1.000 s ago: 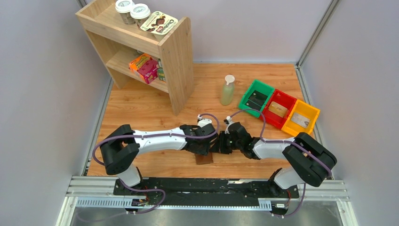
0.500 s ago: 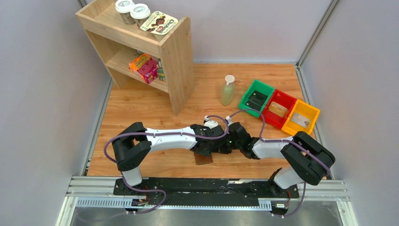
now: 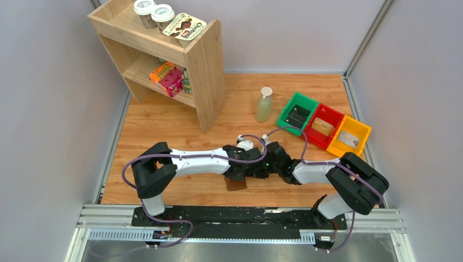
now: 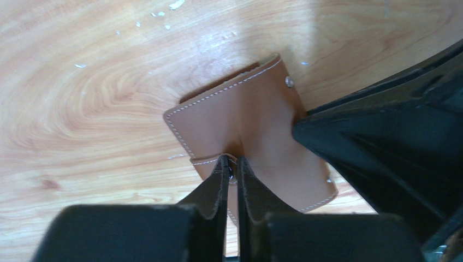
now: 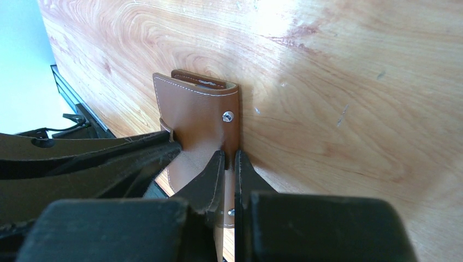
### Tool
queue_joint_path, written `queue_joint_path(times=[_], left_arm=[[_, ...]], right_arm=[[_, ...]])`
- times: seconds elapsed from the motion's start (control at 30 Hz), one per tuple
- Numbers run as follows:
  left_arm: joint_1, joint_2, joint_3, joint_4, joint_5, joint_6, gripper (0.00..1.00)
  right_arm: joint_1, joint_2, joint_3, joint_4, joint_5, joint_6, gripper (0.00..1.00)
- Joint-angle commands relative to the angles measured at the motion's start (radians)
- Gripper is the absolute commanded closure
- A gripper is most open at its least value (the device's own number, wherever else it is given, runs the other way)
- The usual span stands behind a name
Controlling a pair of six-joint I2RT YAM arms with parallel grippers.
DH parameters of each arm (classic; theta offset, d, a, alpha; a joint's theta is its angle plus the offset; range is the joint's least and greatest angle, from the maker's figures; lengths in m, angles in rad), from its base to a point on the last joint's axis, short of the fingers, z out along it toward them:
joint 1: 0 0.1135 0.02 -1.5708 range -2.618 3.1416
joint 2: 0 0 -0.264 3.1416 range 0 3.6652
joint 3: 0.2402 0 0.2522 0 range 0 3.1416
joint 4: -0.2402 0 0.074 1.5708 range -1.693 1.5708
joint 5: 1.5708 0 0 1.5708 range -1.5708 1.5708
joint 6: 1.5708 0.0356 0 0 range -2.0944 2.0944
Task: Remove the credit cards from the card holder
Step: Open the card holder at the center of the board.
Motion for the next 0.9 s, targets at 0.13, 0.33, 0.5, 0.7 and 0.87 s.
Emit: queue_joint_path(times=[0.13,0.33,0.5,0.7,0.87], left_arm=[[-0.003,-0.108,-0.06,-0.042,-0.08,-0.029,1.0],[0.033,-0.307,-0.223,0.122,-0.043,-0.105,1.0],[0.101,-0.522,-0.491,0.326,-0.002,-0.242,1.0],[0.129,-0.691,-0.76,0.581,0.03,-0.434,1.0],[0.129,-0.722,-0.849,0.684,0.041,-0.491,1.0]], right_arm=[[0.0,-0.005,-0.037,-0.058,0.068,-0.005,1.0],[0.0,-0.028,-0.033,-0.076,0.076,-0.017,1.0],[0.0,-0.069,0.006,-0.163,0.106,-0.072,0.96],[0.002,-0.145,0.134,-0.399,0.204,-0.189,0.74],[0.083,-0.2,0.315,-0.631,0.368,-0.271,0.35]])
